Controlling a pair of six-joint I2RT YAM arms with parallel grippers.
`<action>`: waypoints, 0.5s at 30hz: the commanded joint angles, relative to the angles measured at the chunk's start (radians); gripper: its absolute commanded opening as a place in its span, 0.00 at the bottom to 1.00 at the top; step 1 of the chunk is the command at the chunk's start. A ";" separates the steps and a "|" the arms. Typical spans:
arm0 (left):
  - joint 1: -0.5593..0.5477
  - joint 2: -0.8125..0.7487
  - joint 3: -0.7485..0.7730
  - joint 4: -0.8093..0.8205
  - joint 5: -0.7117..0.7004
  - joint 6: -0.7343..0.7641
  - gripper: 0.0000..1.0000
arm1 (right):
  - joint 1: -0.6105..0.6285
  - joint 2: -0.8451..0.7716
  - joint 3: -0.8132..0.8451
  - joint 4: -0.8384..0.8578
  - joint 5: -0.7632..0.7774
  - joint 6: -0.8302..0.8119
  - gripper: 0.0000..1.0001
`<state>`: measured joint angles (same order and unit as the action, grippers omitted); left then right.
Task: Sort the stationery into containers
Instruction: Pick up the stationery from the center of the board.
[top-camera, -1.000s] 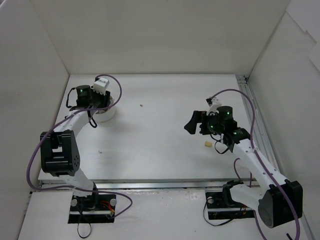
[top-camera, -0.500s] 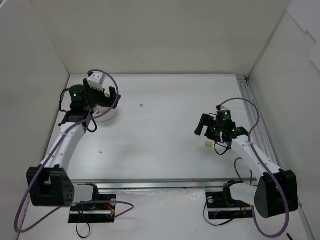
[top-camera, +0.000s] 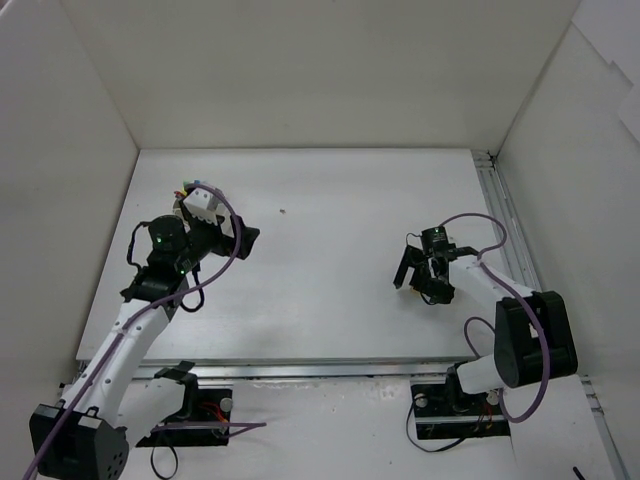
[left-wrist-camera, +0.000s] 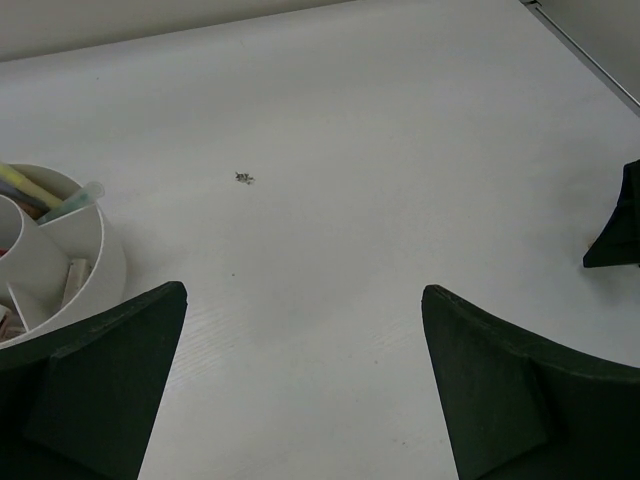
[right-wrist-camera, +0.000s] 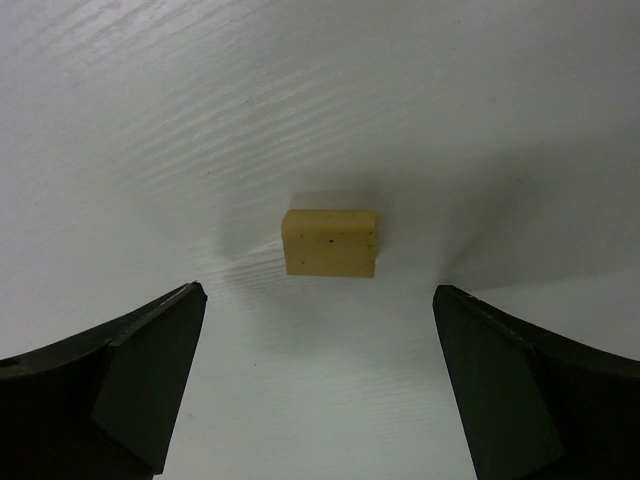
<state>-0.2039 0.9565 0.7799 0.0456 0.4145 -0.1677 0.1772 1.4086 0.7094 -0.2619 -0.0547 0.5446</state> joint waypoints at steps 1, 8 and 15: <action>-0.020 -0.033 0.030 0.034 -0.007 -0.013 1.00 | -0.002 0.026 0.050 -0.017 0.098 0.012 0.95; -0.049 -0.073 0.021 0.008 -0.060 0.016 0.99 | 0.025 0.078 0.087 -0.023 0.151 -0.015 0.37; -0.058 -0.120 0.010 0.008 -0.051 0.014 0.99 | 0.039 0.081 0.101 -0.016 0.112 -0.083 0.15</action>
<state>-0.2543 0.8696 0.7719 0.0105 0.3603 -0.1638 0.2050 1.4887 0.7589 -0.2726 0.0517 0.5041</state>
